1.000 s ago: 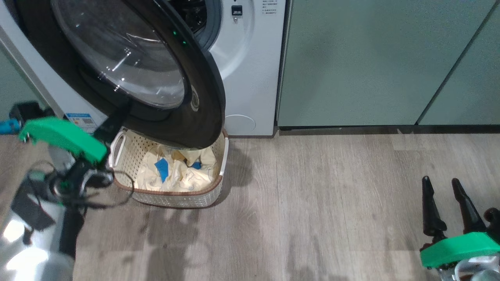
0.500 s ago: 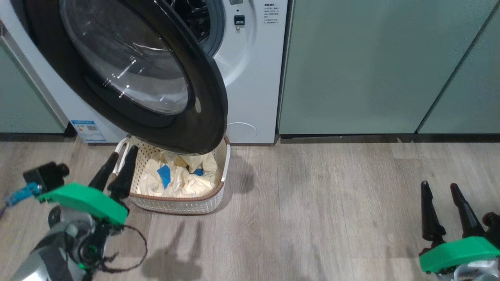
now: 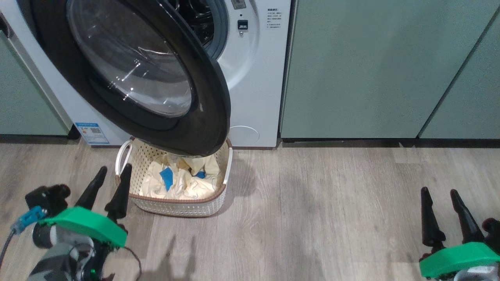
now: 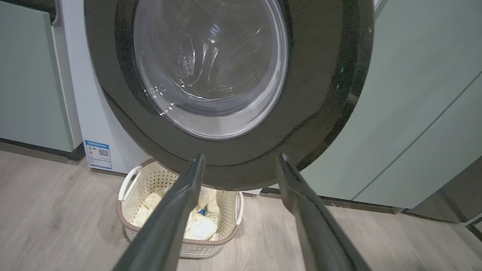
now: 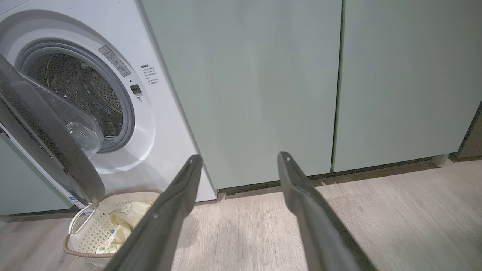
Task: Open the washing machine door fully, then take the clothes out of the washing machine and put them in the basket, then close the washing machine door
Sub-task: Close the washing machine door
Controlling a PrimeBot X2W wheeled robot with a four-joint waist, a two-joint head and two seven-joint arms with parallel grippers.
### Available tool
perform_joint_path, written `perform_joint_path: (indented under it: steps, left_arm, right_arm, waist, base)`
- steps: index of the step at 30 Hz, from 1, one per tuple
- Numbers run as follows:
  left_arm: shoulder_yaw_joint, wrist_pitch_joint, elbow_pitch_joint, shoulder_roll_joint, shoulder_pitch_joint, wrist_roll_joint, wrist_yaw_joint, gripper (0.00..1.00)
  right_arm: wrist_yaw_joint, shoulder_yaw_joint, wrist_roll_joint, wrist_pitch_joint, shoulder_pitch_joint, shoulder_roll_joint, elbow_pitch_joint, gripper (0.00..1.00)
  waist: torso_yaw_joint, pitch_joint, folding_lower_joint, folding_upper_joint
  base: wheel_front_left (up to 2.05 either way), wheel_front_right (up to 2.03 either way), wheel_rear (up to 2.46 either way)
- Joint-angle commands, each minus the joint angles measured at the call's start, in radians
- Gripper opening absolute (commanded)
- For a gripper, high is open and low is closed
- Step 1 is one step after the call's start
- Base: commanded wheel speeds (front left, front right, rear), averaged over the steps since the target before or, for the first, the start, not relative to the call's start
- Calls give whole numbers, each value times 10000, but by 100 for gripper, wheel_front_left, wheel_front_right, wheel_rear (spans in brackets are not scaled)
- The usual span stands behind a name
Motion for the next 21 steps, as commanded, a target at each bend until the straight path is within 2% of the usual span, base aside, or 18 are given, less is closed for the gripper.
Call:
perform_joint_path:
  steps: [1,11,21]
  left_arm:
    - [633,-103,-362,202,-289,356,-11,100]
    - [1933,-104,-660,-868,365,2502,-11,100]
    - [1881,-104,-619,-940,497,3124,-11,100]
  right_arm:
    - [6,144,19,-67,-212,-53,-349,100]
    - [6,115,-99,-67,-129,100,-457,100]
    - [6,114,-186,-67,-94,157,-454,100]
  waist:
    - [19,12,1,-1]
    - [187,38,1,-1]
    - [259,50,1,-1]
  base:
    - [0,0,0]
    - [0,0,0]
    - [0,0,0]
